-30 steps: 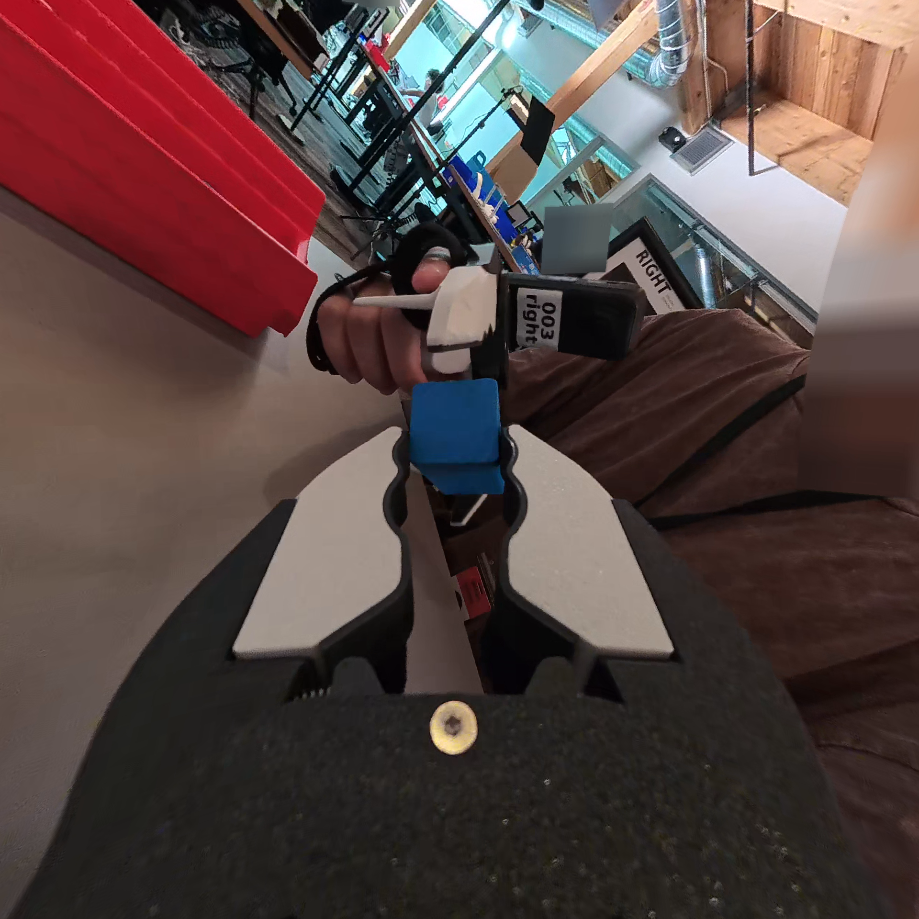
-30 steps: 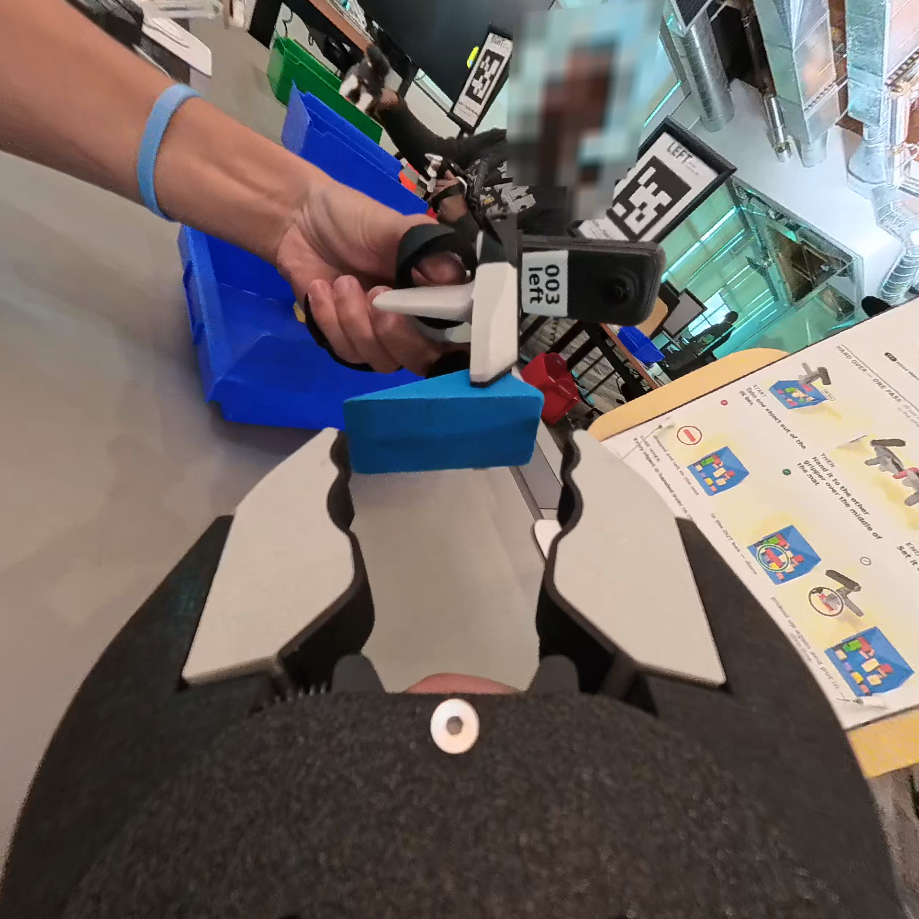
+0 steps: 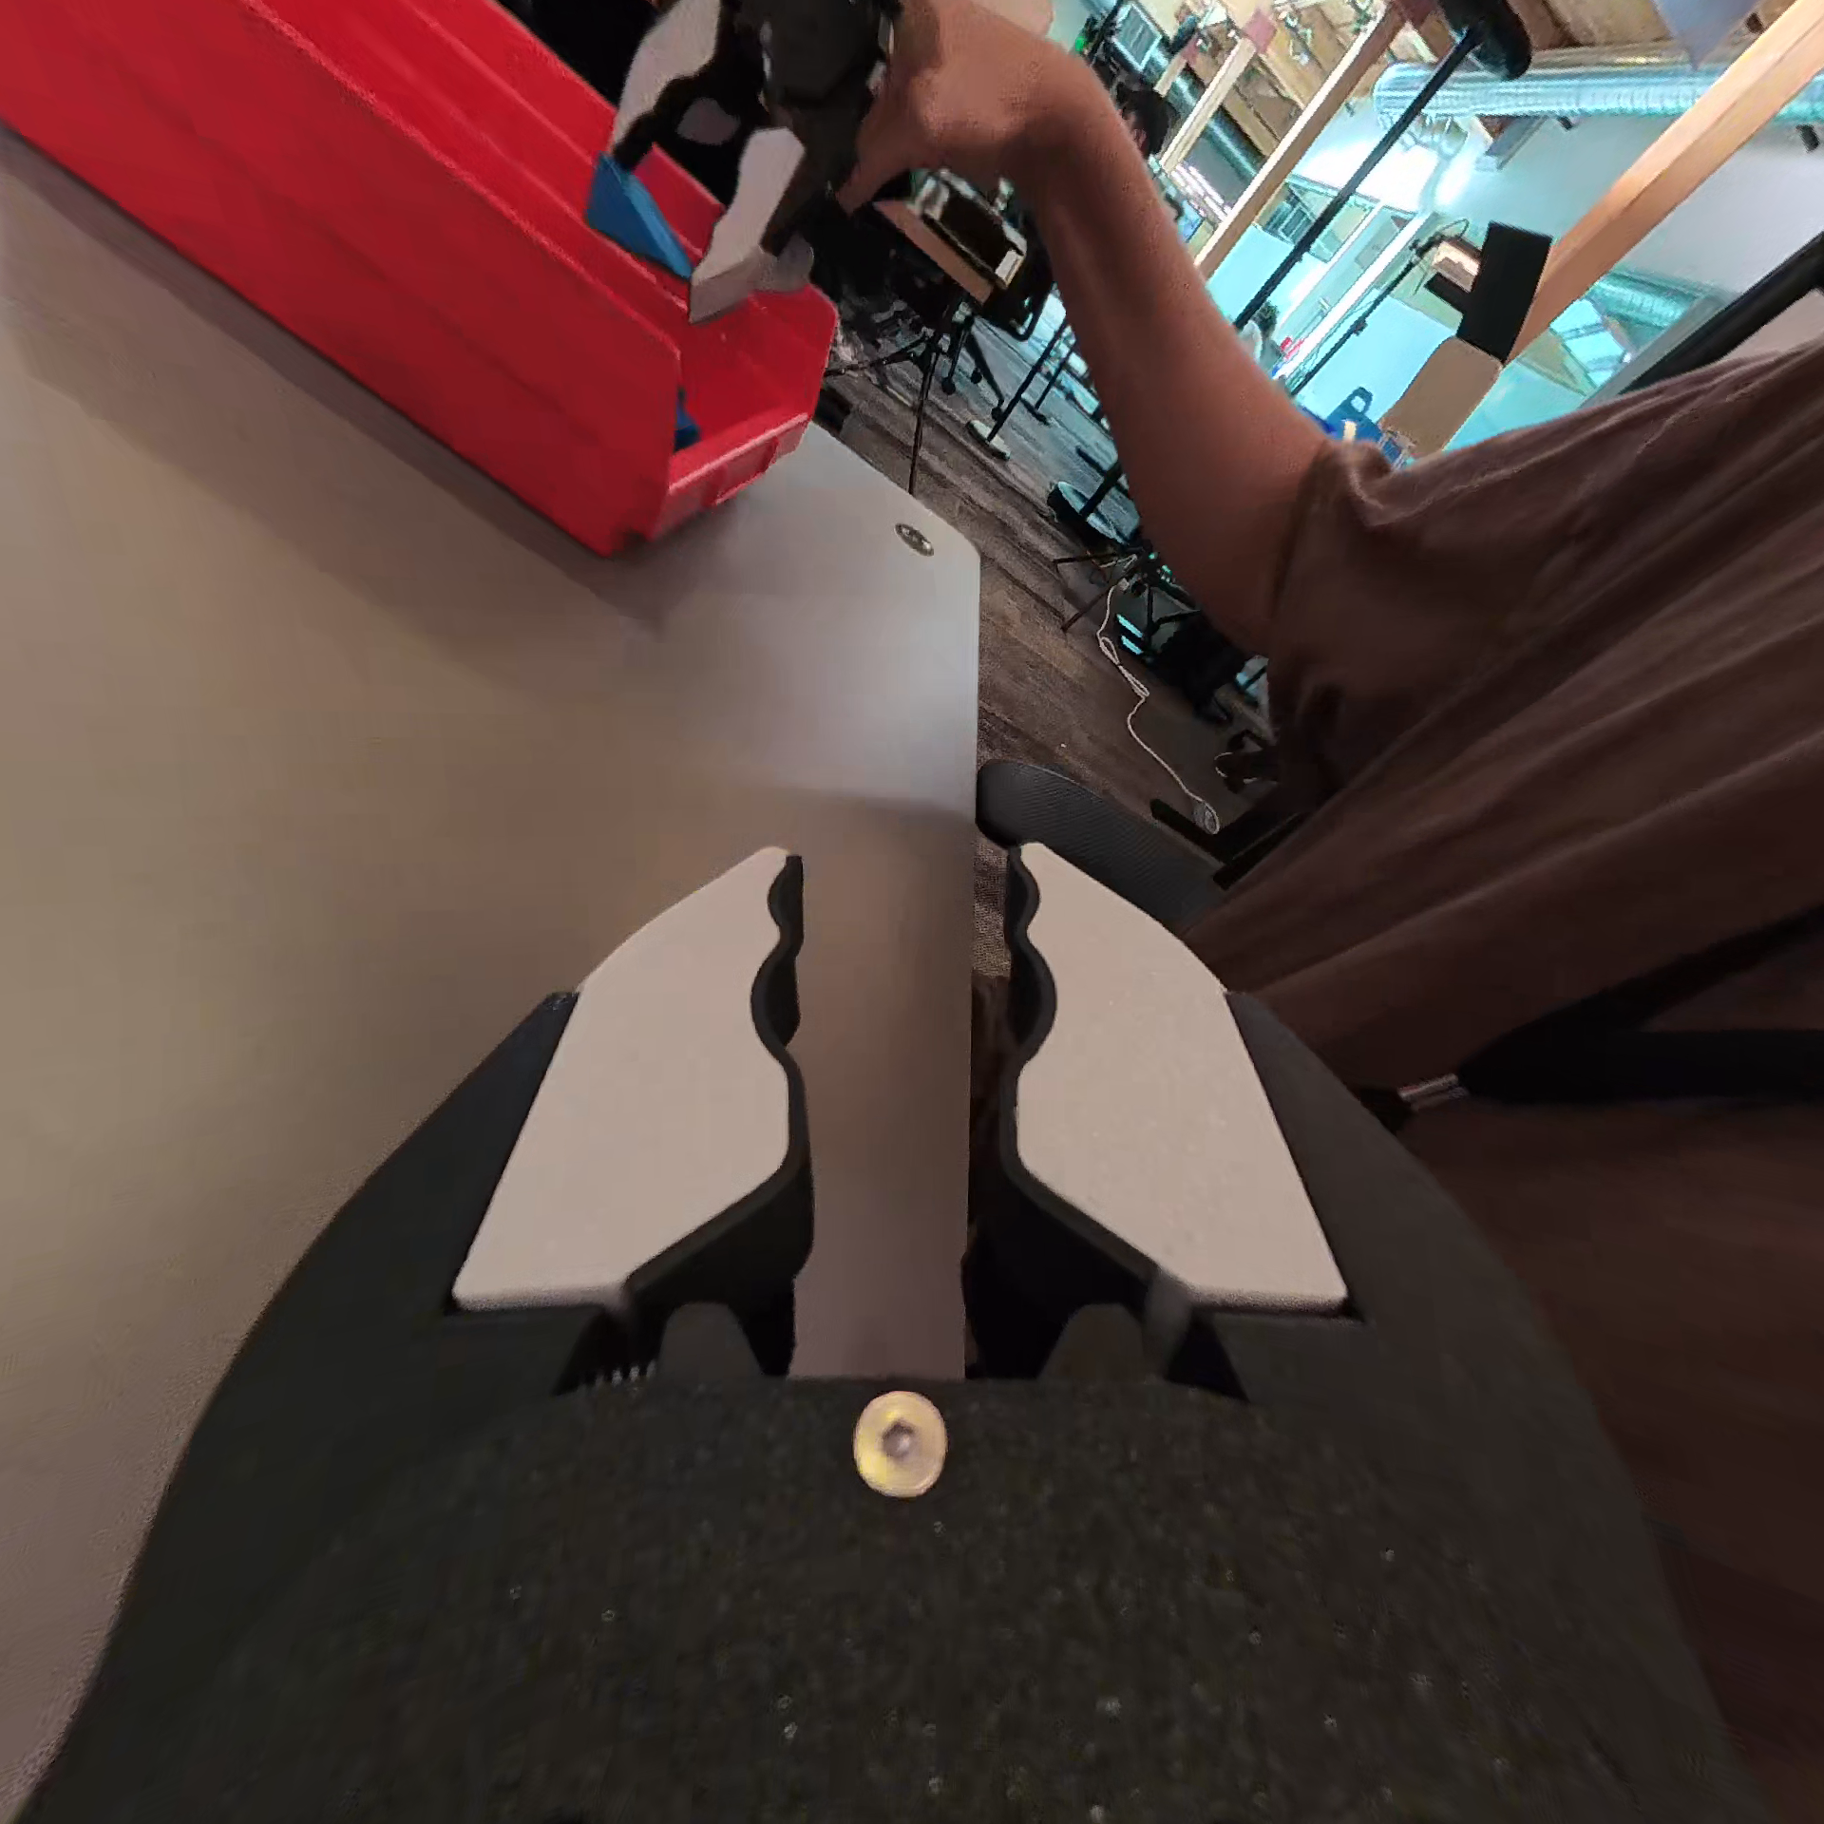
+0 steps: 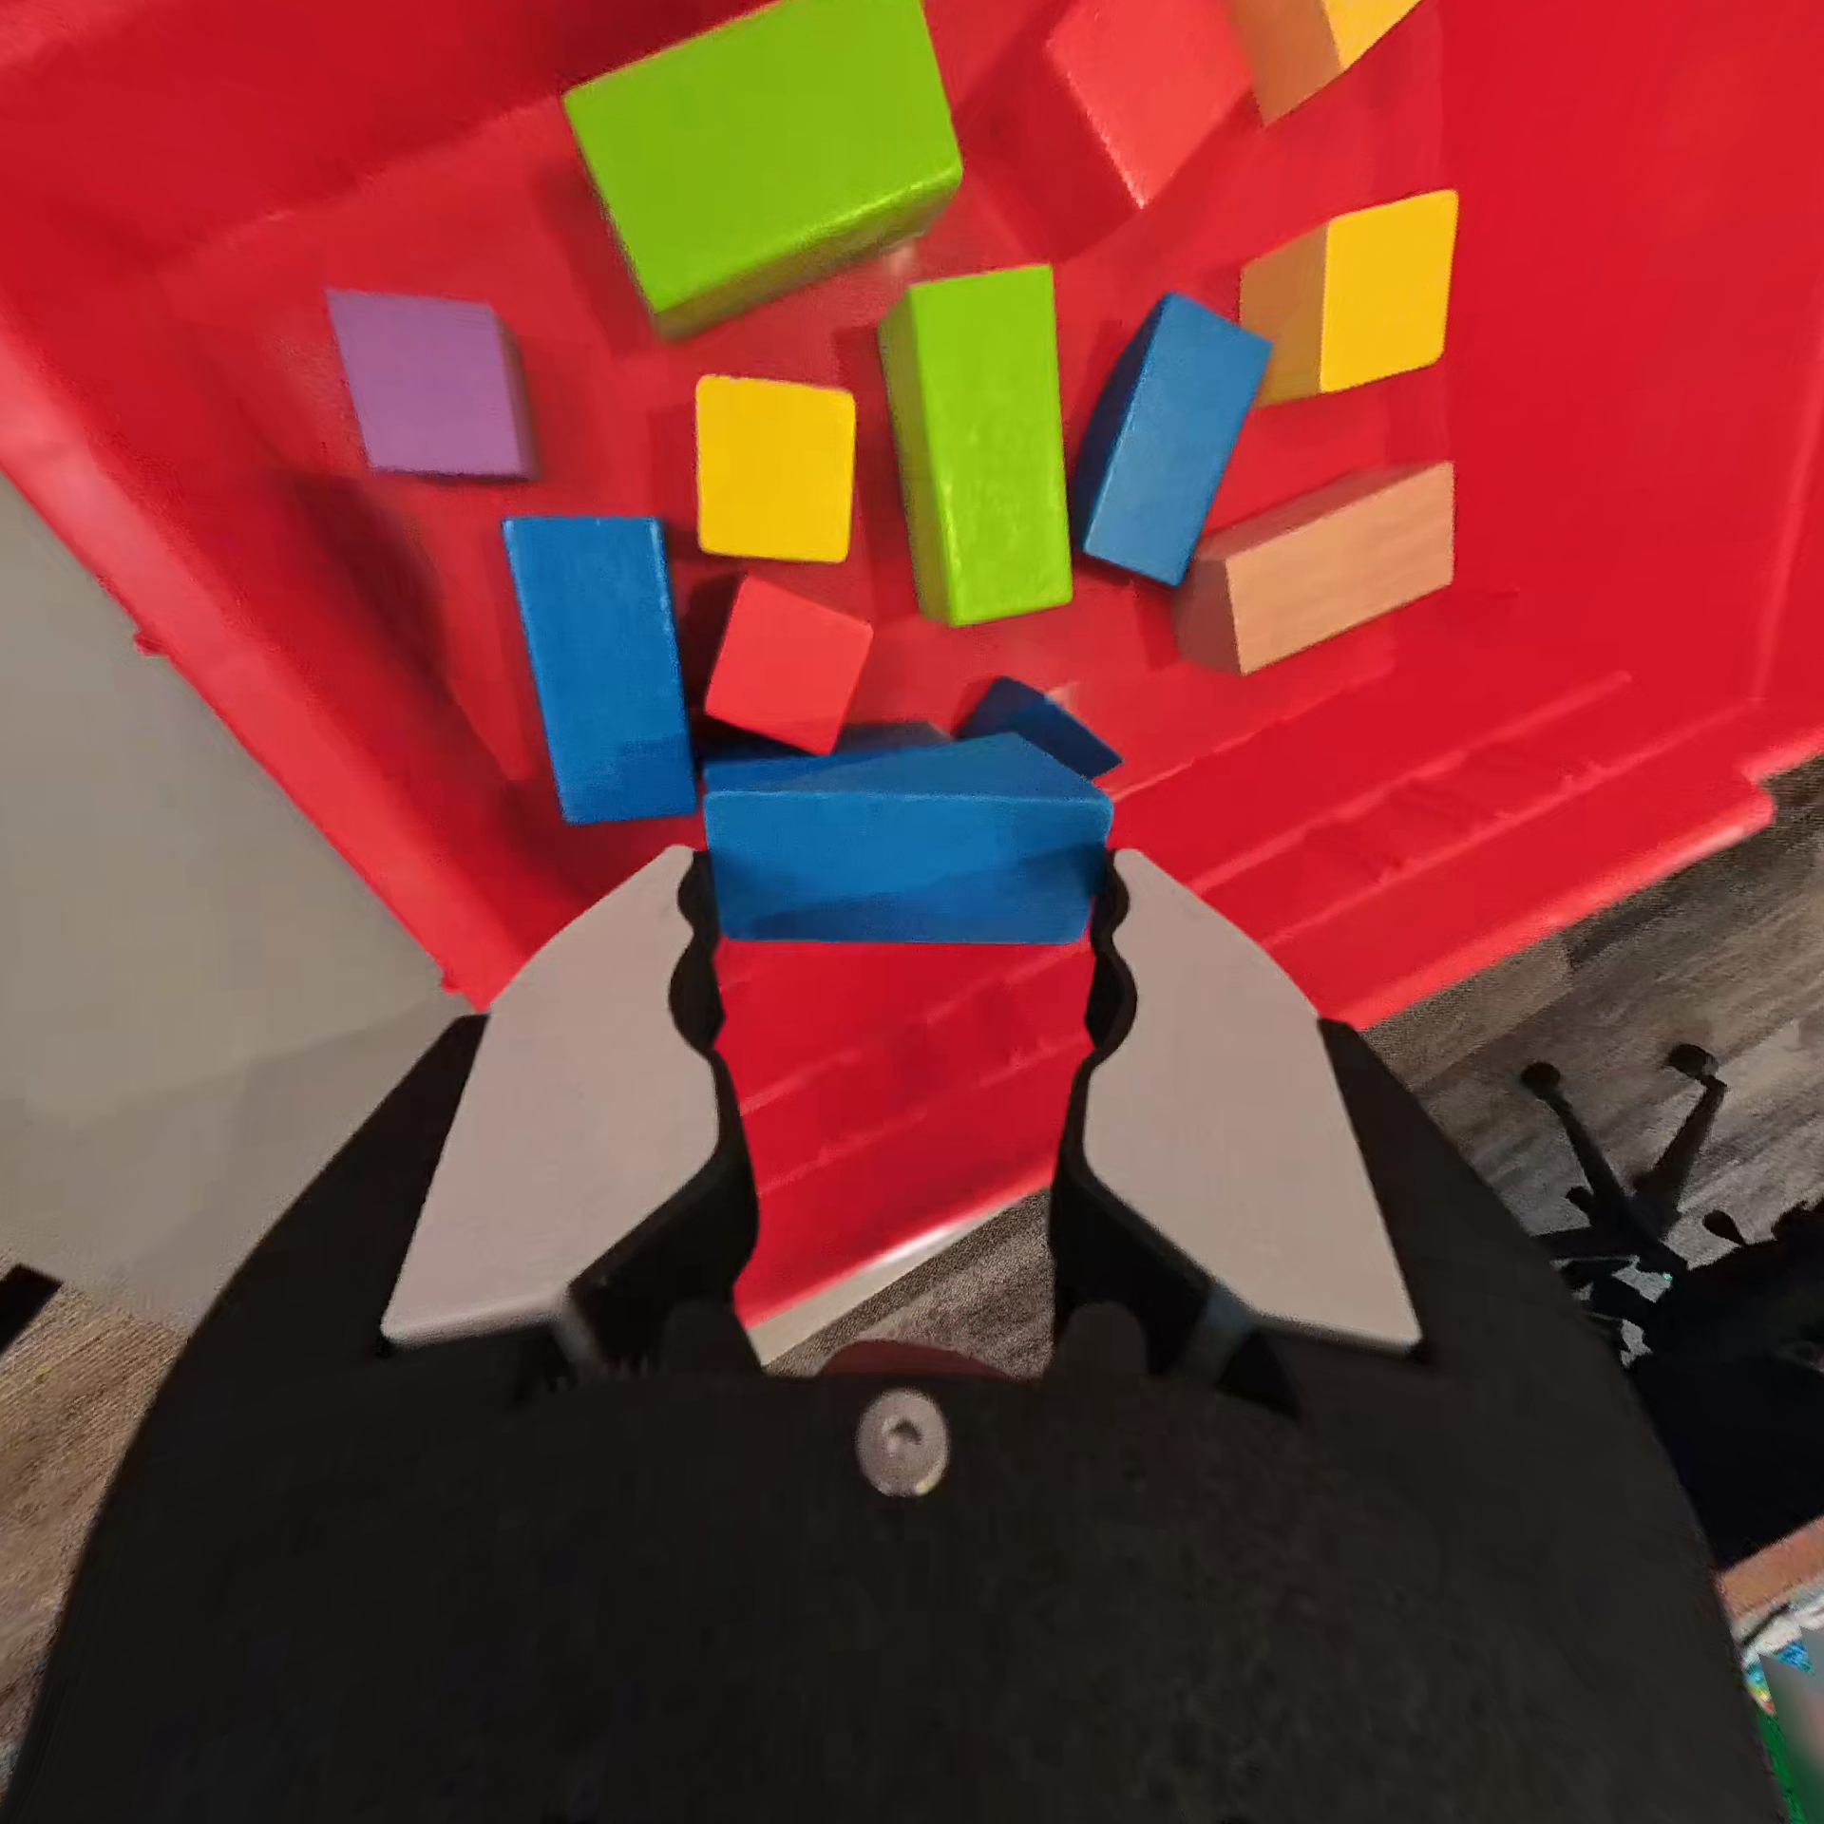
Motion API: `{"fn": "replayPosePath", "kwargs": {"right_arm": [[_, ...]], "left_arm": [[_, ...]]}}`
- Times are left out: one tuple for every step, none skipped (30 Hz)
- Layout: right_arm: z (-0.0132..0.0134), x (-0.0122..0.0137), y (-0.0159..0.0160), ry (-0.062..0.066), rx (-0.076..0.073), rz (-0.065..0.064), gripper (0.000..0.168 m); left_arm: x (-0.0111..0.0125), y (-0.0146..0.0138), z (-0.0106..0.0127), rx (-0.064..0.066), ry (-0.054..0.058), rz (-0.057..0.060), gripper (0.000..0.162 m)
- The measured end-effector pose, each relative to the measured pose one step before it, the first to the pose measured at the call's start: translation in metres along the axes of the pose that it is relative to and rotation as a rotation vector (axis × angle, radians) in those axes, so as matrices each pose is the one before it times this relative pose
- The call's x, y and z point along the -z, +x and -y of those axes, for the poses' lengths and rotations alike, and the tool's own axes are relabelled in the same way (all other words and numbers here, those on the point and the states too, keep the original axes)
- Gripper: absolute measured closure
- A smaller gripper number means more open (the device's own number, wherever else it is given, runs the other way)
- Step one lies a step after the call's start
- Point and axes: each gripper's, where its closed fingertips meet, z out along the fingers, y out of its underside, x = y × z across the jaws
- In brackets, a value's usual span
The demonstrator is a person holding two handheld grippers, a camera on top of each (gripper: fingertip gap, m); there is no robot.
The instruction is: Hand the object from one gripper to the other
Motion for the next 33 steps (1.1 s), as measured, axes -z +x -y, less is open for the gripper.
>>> {"fn": "replayPosePath", "kwargs": {"right_arm": [[0.00380,-0.00541,0.00557,-0.0190,-0.0037,0.0091,0.095],[0.00278,-0.00467,0.00666,-0.0306,-0.0050,0.0061,0.095],[0.00268,-0.00445,0.00556,-0.0322,0.0017,0.0136,0.095],[0.00304,-0.00444,0.00552,-0.0281,0.0073,0.0150,0.095],[0.00203,-0.00453,0.00459,-0.0342,0.0103,0.0231,0.095],[0.00197,-0.00422,0.00377,-0.0315,0.0101,0.0299,0.095],[0.00147,-0.00379,0.00325,-0.0290,0.0030,0.0356,0.095],[0.00005,-0.00317,0.00371,-0.0389,-0.0005,0.0330,0.095],[-0.00066,-0.00255,0.00441,-0.0404,0.0030,0.0237,0.095],[-0.00052,-0.00273,0.00196,-0.0372,0.0046,0.0345,0.096],[-0.00048,-0.00298,0.00028,-0.0329,0.0042,0.0414,0.095],[0.00000,-0.00329,0.00106,-0.0276,0.0034,0.0312,0.095],[0.00008,-0.00365,0.00179,-0.0258,0.0068,0.0211,0.095],[-0.00056,-0.00374,0.00207,-0.0258,0.0117,0.0126,0.095],[-0.00348,-0.00377,0.00156,-0.0339,0.0082,0.0148,0.095],[-0.00270,-0.00303,0.00136,-0.0265,0.0059,0.0129,0.095],[-0.00023,-0.00068,-0.00083,-0.0102,-0.0038,0.0206,0.095],[0.00131,0.00051,-0.00114,0.0086,0.0016,0.0169,0.095],[0.00082,0.00012,0.00024,0.0097,0.0072,-0.0024,0.095],[0.00019,0.00003,-0.00029,0.0047,0.0098,-0.0069,0.095],[-0.00049,0.00047,-0.00149,0.0057,0.0055,-0.0073,0.091],[-0.00214,0.00148,-0.00105,0.0011,-0.0006,-0.0162,0.086],[-0.00231,0.00359,0.00065,0.0055,0.0008,-0.0337,0.085],[-0.00111,0.00601,-0.00014,0.0250,0.0005,-0.0365,0.084],[0.00075,0.00874,-0.00284,0.0449,-0.0067,-0.0265,0.084],[0.00127,0.01195,-0.00182,0.0571,-0.0181,-0.0392,0.085],[0.00144,0.01509,-0.00075,0.0649,-0.0266,-0.0558,0.085],[0.00360,0.01769,-0.00126,0.0879,-0.0328,-0.0614,0.085],[0.00607,0.01905,-0.00297,0.1077,-0.0392,-0.0600,0.086],[0.00730,0.01930,-0.00451,0.1188,-0.0456,-0.0605,0.087],[0.00916,0.01816,-0.00555,0.1310,-0.0508,-0.0670,0.088],[0.01041,0.01558,-0.00906,0.1410,-0.0560,-0.0557,0.089],[0.00980,0.01232,-0.01485,0.1444,-0.0708,-0.0296,0.092]], "left_arm": [[-0.00268,-0.00182,-0.00564,0.0073,0.0018,-0.0003,0.123],[-0.00217,-0.00122,-0.00459,0.0035,0.0055,-0.0008,0.123],[-0.00156,-0.00101,-0.00377,0.0028,0.0048,-0.0010,0.123],[-0.00127,-0.00058,-0.00345,-0.0022,0.0021,-0.0037,0.123],[-0.00100,-0.00182,-0.00307,-0.0052,0.0012,0.0024,0.124],[-0.00044,-0.00239,-0.00235,-0.0047,0.0024,0.0059,0.124],[-0.00015,-0.00122,-0.00160,-0.0026,0.0039,-0.0009,0.124],[0.00025,-0.00060,-0.00090,0.0005,0.0037,-0.0061,0.124],[0.00036,-0.00073,-0.00085,0.0018,0.0004,-0.0052,0.124],[0.00070,-0.00113,-0.00071,-0.0005,-0.0016,-0.0001,0.123],[0.00094,-0.00141,-0.00012,-0.0022,0.0004,0.0046,0.123],[0.00125,-0.00101,0.00037,-0.0024,0.0025,0.0045,0.123],[0.00139,-0.00032,0.00070,-0.0021,0.0046,0.0021,0.124],[0.00151,-0.00004,0.00084,-0.0012,0.0049,0.0003,0.124],[0.00135,-0.00035,0.00041,-0.0008,0.0032,0.0020,0.124],[0.00106,-0.00098,-0.00012,-0.0009,-0.0002,0.0052,0.124],[0.00099,-0.00117,-0.00026,-0.0015,-0.0008,0.0058,0.123],[0.00076,-0.00087,-0.00015,-0.0006,-0.0003,0.0027,0.123],[0.00052,-0.00044,-0.00018,0.0019,-0.0009,-0.0004,0.123],[0.00049,-0.00024,0.00005,0.0017,0.0008,-0.0009,0.123],[0.00028,-0.00025,0.00032,0.0005,0.0024,-0.0005,0.123],[0.00027,-0.00014,-0.00006,0.0016,-0.0004,-0.0013,0.123],[0.00002,-0.00037,-0.00041,0.0025,-0.0027,-0.0001,0.123],[0.00028,-0.00074,-0.00029,0.0008,-0.0011,0.0030,0.123],[0.00024,-0.00058,-0.00026,-0.0011,-0.0010,0.0036,0.123],[0.00034,-0.00037,-0.00019,-0.0023,-0.0018,0.0032,0.123],[0.00042,-0.00059,0.00006,-0.0038,-0.0010,0.0050,0.123],[0.00064,-0.00074,0.00035,-0.0045,0.0016,0.0064,0.123],[0.00074,-0.00068,0.00079,-0.0048,0.0038,0.0060,0.123],[0.00104,-0.00068,0.00101,-0.0046,0.0037,0.0067,0.122],[0.00124,-0.00086,0.00147,-0.0069,0.0049,0.0095,0.121],[0.00141,-0.00092,0.00221,-0.0127,0.0079,0.0133,0.119],[0.00181,-0.00119,0.00278,-0.0195,0.0104,0.0193,0.118]]}}
